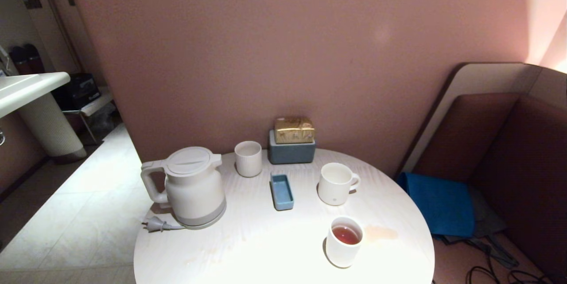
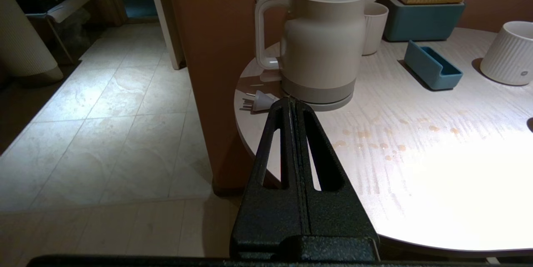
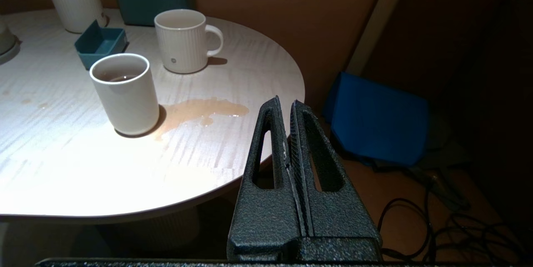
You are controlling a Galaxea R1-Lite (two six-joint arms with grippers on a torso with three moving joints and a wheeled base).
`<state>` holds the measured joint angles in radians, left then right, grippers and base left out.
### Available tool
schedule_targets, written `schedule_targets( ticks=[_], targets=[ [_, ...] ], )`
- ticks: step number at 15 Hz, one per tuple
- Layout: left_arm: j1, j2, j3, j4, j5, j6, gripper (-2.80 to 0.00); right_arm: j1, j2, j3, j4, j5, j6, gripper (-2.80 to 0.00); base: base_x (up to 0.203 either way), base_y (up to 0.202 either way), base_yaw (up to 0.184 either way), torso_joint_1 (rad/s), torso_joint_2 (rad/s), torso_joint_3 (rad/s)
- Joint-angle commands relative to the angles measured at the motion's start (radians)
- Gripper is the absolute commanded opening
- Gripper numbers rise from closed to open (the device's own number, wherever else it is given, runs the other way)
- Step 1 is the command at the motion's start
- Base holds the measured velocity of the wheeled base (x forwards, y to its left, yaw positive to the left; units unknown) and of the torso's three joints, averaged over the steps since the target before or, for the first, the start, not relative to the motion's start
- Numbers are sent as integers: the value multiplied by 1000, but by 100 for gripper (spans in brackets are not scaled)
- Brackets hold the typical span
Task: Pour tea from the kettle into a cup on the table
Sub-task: Pick up the kettle
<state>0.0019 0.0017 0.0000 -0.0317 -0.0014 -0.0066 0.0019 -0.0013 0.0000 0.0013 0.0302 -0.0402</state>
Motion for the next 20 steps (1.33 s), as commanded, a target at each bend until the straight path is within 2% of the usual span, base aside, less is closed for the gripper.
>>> schedule_targets(
  ticks=[1,15,20],
  targets=[
    [0,0,0,-1,0,-1,-280,0,1,0,0,0,0,-280,0,0,0,0,0,0],
    [1,0,0,-2,3,13,-280,1,1,0,0,0,2,-280,0,0,0,0,0,0],
    [1,96,-140,22,-5,10,-280,0,1,0,0,0,2,-280,0,0,0,0,0,0]
  ],
)
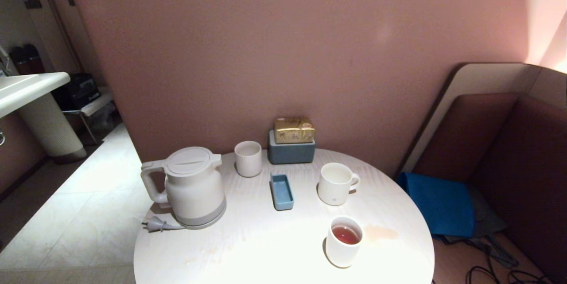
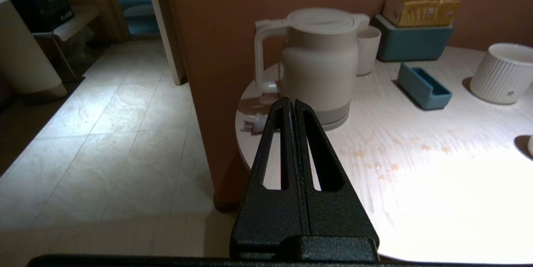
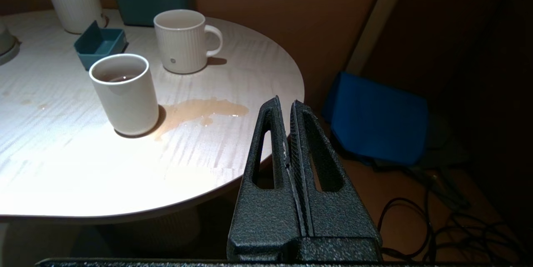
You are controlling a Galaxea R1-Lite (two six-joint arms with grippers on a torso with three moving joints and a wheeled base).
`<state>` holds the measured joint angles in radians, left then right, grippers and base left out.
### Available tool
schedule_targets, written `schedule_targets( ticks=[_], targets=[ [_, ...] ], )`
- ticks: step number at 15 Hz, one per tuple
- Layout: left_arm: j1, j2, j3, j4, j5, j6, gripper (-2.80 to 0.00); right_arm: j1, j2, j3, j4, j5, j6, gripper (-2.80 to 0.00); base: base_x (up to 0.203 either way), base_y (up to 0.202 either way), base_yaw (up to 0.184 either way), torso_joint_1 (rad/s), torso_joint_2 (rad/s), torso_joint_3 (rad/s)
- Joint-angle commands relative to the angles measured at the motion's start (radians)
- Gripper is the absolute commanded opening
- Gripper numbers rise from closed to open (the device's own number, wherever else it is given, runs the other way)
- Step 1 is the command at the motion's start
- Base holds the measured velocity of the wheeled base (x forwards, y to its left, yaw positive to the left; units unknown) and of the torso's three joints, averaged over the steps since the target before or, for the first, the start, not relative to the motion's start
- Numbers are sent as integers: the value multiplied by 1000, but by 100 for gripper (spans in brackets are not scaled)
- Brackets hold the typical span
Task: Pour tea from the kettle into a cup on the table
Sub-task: Pick up the kettle
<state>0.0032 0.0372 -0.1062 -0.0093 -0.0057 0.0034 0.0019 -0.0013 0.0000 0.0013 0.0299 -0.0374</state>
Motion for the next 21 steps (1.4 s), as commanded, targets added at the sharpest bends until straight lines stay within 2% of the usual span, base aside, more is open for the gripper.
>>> schedule_targets(
  ticks=[1,4,6,9,13,14,16,21],
  targets=[
    [0,87,-44,-1,-1,1,-280,1,1,0,0,1,-1,-280,0,0,0,0,0,0],
    [0,184,-83,-6,0,1,-280,0,1,0,0,1,-1,-280,0,0,0,0,0,0],
    [0,314,-94,-75,2,3,-280,0,1,0,0,1,-1,-280,0,0,0,0,0,0],
    [0,591,-49,-410,6,3,-280,0,1,0,0,1,-1,-280,0,0,0,0,0,0],
    [0,944,31,-899,51,3,-280,0,1,0,0,1,-1,-280,0,0,0,0,0,0],
    [0,995,51,-958,56,4,-280,1,1,0,0,1,-1,-280,0,0,0,0,0,0],
    [0,1087,75,-1008,62,0,-280,1,1,0,0,1,-1,-280,0,0,0,0,0,0],
    [-1,1317,84,-1206,63,12,-280,1,1,0,0,1,-1,-280,0,0,0,0,0,0]
  ],
)
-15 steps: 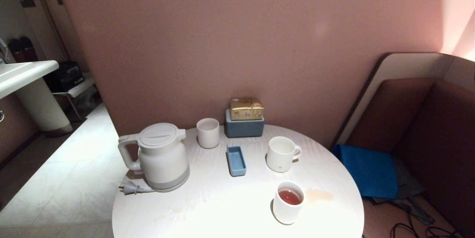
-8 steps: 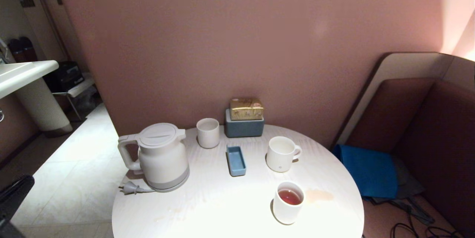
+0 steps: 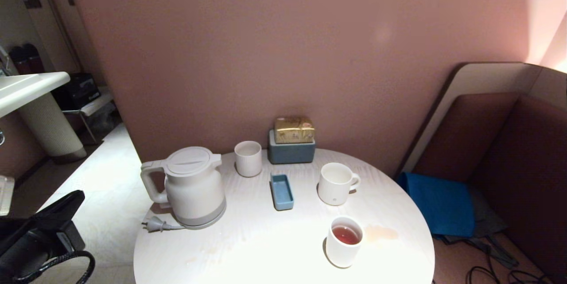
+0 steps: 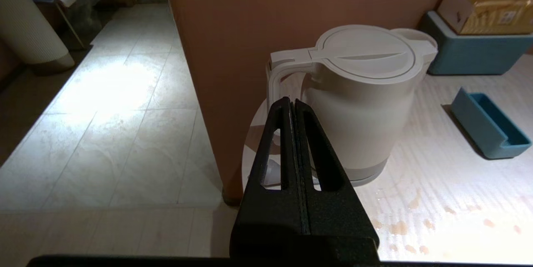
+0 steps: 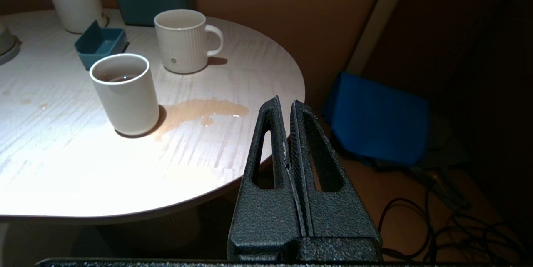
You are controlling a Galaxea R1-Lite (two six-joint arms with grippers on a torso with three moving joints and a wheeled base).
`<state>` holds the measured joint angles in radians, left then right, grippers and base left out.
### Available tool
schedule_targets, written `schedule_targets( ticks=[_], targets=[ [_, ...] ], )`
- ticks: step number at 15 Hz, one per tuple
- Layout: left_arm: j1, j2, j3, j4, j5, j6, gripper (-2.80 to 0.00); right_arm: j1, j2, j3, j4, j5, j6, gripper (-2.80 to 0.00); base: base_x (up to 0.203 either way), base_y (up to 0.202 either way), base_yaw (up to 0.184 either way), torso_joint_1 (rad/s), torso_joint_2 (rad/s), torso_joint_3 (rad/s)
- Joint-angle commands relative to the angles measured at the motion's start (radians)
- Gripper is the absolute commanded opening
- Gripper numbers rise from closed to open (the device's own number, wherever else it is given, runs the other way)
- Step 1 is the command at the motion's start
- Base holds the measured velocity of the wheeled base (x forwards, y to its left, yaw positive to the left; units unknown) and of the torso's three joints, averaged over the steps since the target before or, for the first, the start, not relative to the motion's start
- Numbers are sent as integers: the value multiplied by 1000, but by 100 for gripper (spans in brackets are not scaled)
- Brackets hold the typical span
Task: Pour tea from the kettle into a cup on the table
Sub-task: Pick up the kettle
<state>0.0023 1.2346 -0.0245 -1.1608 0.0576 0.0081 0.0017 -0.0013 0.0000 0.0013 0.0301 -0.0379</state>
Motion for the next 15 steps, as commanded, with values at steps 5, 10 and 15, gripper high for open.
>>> schedule_targets(
  ticks=[5,10,15],
  targets=[
    [-32,257,4,-123,-3,56,-280,0,1,0,0,1,0,-280,0,0,0,0,0,0],
    [-89,419,1,-206,-5,51,-280,0,1,0,0,1,0,-280,0,0,0,0,0,0],
    [-93,571,24,-409,24,59,-280,1,1,0,0,1,0,-280,0,0,0,0,0,0]
  ],
)
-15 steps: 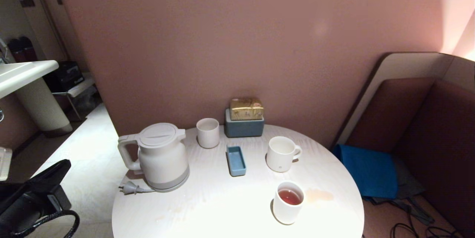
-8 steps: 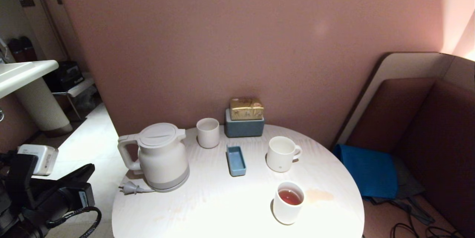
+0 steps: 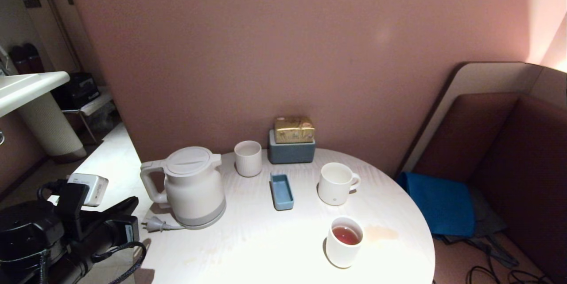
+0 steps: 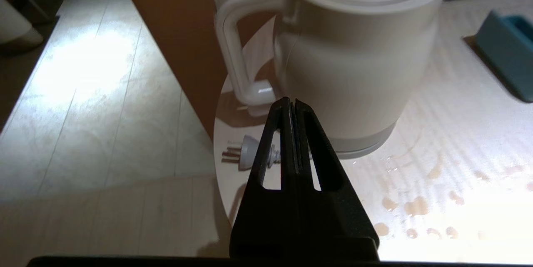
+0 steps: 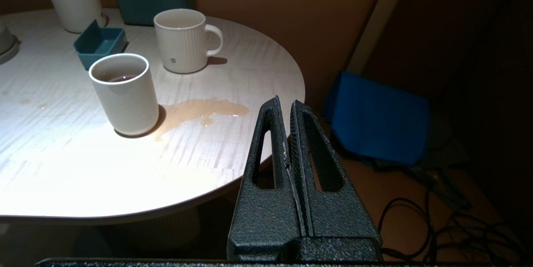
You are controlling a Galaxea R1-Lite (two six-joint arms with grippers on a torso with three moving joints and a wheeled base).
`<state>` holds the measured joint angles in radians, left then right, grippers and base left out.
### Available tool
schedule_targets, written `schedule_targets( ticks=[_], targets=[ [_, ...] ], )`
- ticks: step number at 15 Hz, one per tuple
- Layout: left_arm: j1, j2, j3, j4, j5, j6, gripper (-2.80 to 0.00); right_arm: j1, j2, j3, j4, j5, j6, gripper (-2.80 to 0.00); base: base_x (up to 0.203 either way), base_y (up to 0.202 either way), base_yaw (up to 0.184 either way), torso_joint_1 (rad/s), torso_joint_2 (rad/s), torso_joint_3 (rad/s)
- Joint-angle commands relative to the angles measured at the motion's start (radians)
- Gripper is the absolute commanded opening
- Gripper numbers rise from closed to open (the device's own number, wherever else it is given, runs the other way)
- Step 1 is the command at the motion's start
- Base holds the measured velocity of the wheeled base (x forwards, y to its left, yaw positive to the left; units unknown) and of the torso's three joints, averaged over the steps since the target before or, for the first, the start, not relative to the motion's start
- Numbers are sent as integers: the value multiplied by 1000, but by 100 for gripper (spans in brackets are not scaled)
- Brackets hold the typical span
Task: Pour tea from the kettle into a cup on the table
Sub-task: Pick up the kettle
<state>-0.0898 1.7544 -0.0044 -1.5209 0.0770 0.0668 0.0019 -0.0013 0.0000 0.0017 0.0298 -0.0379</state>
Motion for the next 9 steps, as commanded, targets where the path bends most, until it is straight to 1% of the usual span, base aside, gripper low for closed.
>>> schedule_targets(
  ticks=[1,7,9],
  targets=[
    [-1,54,4,-49,10,1,-280,0,1,0,0,1,0,-280,0,0,0,0,0,0],
    [-1,-52,4,-47,8,-15,-280,0,1,0,0,1,0,-280,0,0,0,0,0,0],
    [-4,-78,4,-1,6,-28,-280,0,1,0,0,1,0,-280,0,0,0,0,0,0]
  ],
)
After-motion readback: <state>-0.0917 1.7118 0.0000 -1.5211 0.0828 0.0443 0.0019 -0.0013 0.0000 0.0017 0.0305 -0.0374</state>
